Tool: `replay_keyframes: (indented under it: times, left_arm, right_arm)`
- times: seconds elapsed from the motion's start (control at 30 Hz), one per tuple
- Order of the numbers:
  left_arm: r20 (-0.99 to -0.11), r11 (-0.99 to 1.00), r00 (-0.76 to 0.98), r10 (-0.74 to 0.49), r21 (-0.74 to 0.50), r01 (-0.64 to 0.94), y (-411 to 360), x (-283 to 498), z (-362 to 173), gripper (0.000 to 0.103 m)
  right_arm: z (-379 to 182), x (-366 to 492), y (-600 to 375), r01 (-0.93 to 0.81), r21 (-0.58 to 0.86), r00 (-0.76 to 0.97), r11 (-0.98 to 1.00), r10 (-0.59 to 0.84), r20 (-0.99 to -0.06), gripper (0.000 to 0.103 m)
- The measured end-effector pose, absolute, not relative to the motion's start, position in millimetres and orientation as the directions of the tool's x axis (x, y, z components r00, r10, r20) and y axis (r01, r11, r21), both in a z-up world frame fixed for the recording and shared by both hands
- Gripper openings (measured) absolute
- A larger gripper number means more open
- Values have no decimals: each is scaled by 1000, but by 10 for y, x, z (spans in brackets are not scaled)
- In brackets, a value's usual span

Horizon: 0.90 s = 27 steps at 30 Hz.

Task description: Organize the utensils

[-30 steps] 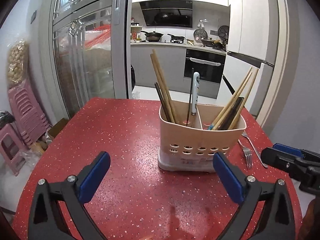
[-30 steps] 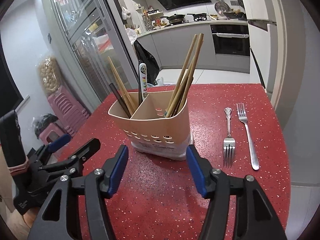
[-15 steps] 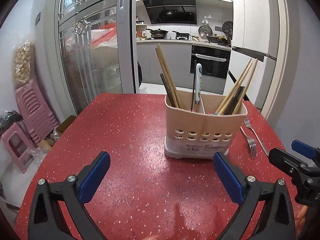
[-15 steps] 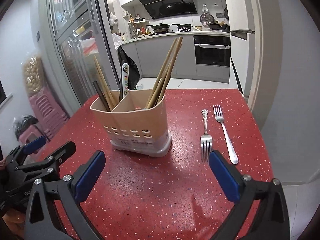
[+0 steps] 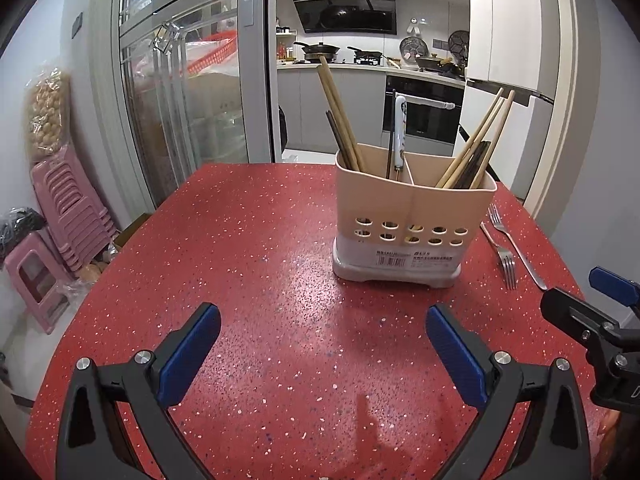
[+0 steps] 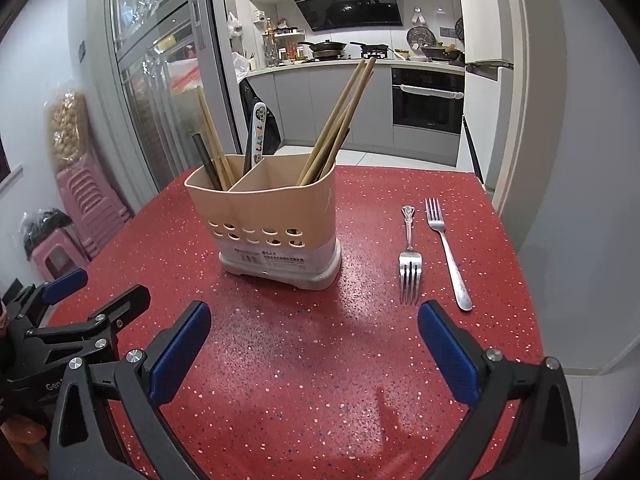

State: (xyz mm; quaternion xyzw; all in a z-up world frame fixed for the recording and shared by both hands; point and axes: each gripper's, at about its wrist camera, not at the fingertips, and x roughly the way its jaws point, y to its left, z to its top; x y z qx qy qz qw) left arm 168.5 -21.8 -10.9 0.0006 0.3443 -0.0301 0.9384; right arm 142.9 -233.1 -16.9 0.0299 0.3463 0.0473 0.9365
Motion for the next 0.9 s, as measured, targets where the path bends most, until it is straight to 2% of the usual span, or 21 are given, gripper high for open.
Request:
replay_keyframes:
  times: [0.9]
  left_arm:
    - [-642,996,761,-91,-45,82,-216,1619,-102,103]
  right_arm:
    - [-154,1382,-2283,-68,68,757,995,96,-646,103]
